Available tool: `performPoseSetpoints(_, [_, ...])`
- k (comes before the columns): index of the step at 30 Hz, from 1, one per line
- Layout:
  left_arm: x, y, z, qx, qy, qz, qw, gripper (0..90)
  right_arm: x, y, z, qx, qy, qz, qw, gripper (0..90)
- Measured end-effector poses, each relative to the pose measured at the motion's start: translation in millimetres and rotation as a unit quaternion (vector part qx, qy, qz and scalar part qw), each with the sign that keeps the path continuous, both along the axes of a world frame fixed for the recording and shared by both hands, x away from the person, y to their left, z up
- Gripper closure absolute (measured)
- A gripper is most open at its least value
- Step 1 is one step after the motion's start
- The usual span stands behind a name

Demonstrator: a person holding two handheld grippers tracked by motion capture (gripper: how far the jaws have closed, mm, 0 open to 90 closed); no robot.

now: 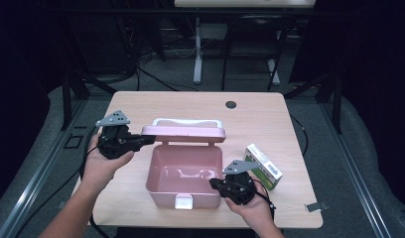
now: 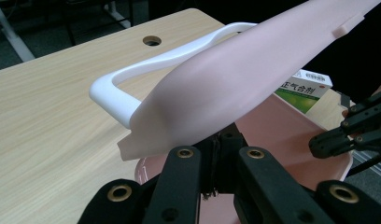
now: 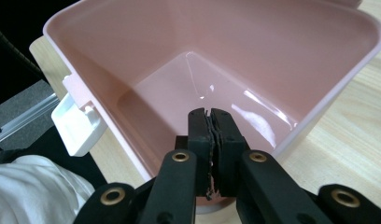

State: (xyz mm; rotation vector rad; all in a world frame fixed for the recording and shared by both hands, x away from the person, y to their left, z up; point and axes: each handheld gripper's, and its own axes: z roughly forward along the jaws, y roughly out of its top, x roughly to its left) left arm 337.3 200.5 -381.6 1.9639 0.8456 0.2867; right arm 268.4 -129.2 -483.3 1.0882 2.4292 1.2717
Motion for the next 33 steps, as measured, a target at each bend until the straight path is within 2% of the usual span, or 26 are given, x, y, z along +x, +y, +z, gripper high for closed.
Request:
performPoseSetpoints(18, [17.6,2.6,4.1,-0.008,0.0,0.023,0.9997,89.4,-0.8,0.9,-3.2,0.003,0.001,0.002,1.0,89.6])
performPoseSetpoints(33, [26.0,1.0,1.3,-0.005,0.002,0.027,0.9996,89.2,0.9,-0.2,-5.0,0.003,0.003,0.001,1.0,89.6])
